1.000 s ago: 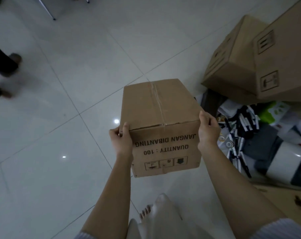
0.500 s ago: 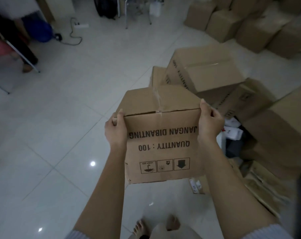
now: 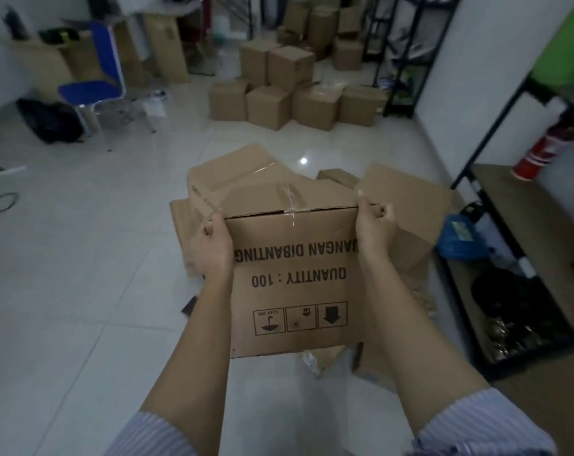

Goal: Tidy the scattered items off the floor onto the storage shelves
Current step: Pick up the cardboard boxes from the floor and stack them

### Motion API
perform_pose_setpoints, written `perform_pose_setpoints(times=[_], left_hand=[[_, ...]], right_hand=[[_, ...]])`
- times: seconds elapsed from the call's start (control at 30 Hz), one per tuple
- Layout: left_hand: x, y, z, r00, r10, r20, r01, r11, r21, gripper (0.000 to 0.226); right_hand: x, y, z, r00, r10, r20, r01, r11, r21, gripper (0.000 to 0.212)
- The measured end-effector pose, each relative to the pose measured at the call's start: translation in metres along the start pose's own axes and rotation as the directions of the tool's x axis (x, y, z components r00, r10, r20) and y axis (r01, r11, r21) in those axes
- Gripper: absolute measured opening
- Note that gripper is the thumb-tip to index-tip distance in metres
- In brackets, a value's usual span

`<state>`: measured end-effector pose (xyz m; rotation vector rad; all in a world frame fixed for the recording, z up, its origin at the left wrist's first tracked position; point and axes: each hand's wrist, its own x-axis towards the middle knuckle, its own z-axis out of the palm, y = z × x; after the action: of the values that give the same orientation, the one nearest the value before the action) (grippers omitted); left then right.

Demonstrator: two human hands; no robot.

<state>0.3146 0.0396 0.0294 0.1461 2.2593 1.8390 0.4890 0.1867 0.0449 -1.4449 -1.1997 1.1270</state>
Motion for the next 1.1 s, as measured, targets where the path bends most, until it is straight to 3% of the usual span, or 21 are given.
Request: perform_pose_setpoints(times=[0.23,0.3,0.37,0.43,0.53,0.6,0.7,0.77,1.0,1.1], left_hand=[[-0.092,0.048,0.084,0.972,0.119,0.203,-0.126,0.992,0.025,0.044],[-0.115,0.051,0.108,0.955,0.122,0.272,-0.133,0.991,0.022,0.071],[-0.136,0.053,0.132,0.932,0.119,0.342,-0.135,0.991,0.022,0.078],[-0.164,0.063,0.15,0.888,0.138,0.439,-0.159,0.987,0.01,0.073],[-0.204,0.078,0.176,0.819,0.176,0.547,-0.179,0.983,-0.049,0.048],[-0.225,0.085,0.191,0.777,0.184,0.602,-0.181,0.981,-0.067,0.048],[-0.255,0.096,0.21,0.693,0.191,0.695,-0.157,0.981,-0.112,0.076],[-0.272,0.101,0.217,0.622,0.217,0.752,-0.17,0.975,-0.141,0.081],[-0.317,0.113,0.22,0.402,0.242,0.883,-0.132,0.97,-0.206,0.047],[-0.338,0.114,0.212,0.313,0.266,0.912,-0.102,0.964,-0.246,0.044]], right_hand=[[0.04,-0.009,-0.134,0.968,0.051,-0.247,-0.07,0.995,-0.068,0.043],[0.046,-0.01,-0.171,0.947,0.077,-0.312,-0.104,0.992,-0.07,0.052],[0.047,-0.012,-0.207,0.918,0.09,-0.387,-0.115,0.992,-0.043,0.053],[0.048,-0.013,-0.241,0.877,0.092,-0.472,-0.117,0.993,-0.025,0.051],[0.043,-0.017,-0.288,0.813,0.094,-0.575,-0.117,0.993,-0.003,0.057],[0.037,-0.02,-0.317,0.771,0.086,-0.632,-0.1,0.995,0.014,0.043],[0.021,-0.023,-0.35,0.671,0.1,-0.735,-0.08,0.995,0.063,0.034],[0.006,-0.024,-0.364,0.586,0.096,-0.804,-0.064,0.995,0.072,0.036],[-0.057,-0.031,-0.391,0.314,0.129,-0.941,0.025,0.989,0.144,0.042],[-0.09,-0.031,-0.4,0.204,0.15,-0.967,0.056,0.985,0.164,0.037]])
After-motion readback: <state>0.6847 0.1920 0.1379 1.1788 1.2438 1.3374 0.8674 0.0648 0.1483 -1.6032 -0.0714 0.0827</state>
